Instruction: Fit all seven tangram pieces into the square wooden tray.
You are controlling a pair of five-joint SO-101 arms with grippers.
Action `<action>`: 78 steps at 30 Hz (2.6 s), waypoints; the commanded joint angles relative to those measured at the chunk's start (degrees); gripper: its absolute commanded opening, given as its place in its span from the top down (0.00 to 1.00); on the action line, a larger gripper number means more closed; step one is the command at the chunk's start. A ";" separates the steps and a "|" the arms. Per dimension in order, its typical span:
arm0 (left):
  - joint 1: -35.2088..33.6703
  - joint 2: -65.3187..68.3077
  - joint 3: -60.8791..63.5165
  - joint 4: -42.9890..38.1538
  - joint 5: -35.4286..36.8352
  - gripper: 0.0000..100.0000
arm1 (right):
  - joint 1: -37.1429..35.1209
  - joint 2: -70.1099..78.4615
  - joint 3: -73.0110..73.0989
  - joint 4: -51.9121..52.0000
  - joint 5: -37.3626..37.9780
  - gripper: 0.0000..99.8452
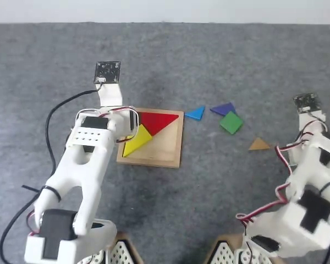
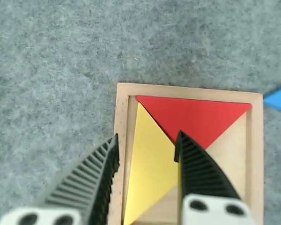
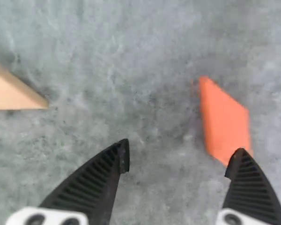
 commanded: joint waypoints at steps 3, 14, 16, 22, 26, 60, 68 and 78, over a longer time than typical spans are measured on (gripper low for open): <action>0.35 -0.35 -0.57 -0.26 -0.44 0.81 | -0.13 14.55 -13.10 4.44 2.11 0.67; 1.14 -0.35 -0.84 -0.35 -0.44 0.81 | -5.76 15.25 -8.18 7.34 12.66 0.67; 2.11 -0.26 -0.75 -0.35 -0.44 0.81 | -7.34 11.56 -4.31 7.78 15.12 0.67; 1.93 -0.26 -0.66 -0.35 -0.44 0.81 | -8.13 1.63 4.04 12.44 20.75 0.67; 2.11 -0.26 -0.66 -0.35 -0.44 0.81 | -10.42 -0.57 6.95 16.13 22.59 0.67; 2.46 -0.26 0.04 -0.53 -0.53 0.81 | 1.27 28.00 -34.02 12.62 4.04 0.85; 2.46 -0.26 0.13 -0.44 -0.53 0.81 | -3.30 22.02 -34.11 18.51 0.09 0.93; 2.46 -0.18 0.13 -0.62 -0.53 0.81 | -11.82 -2.68 -28.92 29.76 -10.55 0.93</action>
